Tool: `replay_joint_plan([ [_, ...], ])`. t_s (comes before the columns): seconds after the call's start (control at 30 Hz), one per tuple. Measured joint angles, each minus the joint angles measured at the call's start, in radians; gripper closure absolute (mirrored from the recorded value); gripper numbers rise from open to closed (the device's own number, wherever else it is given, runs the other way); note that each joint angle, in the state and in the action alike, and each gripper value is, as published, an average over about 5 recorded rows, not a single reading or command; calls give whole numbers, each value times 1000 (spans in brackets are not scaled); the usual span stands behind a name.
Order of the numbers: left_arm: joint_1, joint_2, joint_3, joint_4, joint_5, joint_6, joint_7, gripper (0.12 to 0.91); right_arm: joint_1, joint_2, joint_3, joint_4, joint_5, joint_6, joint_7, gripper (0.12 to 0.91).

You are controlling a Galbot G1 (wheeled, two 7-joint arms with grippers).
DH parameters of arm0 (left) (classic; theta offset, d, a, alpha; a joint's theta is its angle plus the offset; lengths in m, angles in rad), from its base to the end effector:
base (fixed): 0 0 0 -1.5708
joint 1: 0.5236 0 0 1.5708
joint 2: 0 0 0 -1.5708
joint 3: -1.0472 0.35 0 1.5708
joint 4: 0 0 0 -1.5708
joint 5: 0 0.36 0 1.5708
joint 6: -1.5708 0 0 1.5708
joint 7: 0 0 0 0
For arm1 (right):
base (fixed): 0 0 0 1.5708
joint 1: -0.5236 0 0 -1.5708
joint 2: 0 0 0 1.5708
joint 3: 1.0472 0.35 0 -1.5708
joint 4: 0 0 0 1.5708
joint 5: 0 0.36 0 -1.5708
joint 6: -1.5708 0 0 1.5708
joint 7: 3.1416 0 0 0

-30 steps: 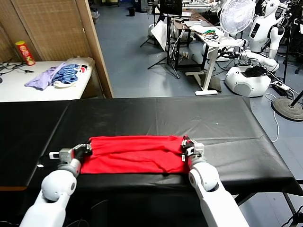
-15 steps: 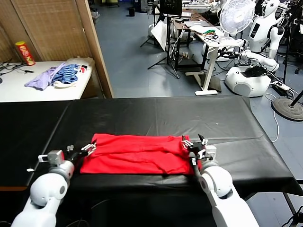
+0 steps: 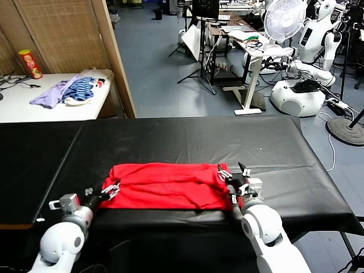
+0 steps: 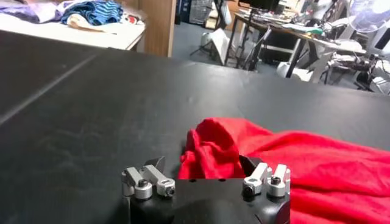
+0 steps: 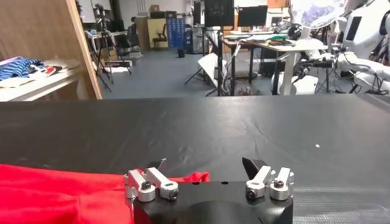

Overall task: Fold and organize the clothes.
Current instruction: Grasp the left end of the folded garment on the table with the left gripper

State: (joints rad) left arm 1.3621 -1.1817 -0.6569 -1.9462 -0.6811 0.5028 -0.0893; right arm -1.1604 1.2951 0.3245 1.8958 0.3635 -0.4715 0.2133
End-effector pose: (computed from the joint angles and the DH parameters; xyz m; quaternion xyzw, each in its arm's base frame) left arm 0.2584 0.1239 -0.2786 -0.0074 -0.9698 0.1167 0.2141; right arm 0.3046 0.0009 -0.2808 0.0474 -0.9845 -0.0148 0.1682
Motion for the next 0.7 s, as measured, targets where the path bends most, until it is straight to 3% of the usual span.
replay_joint_plan([
  [0.43, 0, -28, 15, 44, 54, -16, 11, 235, -1, -3, 0, 2, -2, 0, -13, 227],
  [0.53, -2, -36, 21, 51, 61, -18, 12, 303, 2, -2, -3, 2, -4, 0, -15, 227],
  [0.7, -12, -48, 29, 69, 93, -21, 11, 568, -2, -2, -3, 2, -7, 0, -20, 227],
])
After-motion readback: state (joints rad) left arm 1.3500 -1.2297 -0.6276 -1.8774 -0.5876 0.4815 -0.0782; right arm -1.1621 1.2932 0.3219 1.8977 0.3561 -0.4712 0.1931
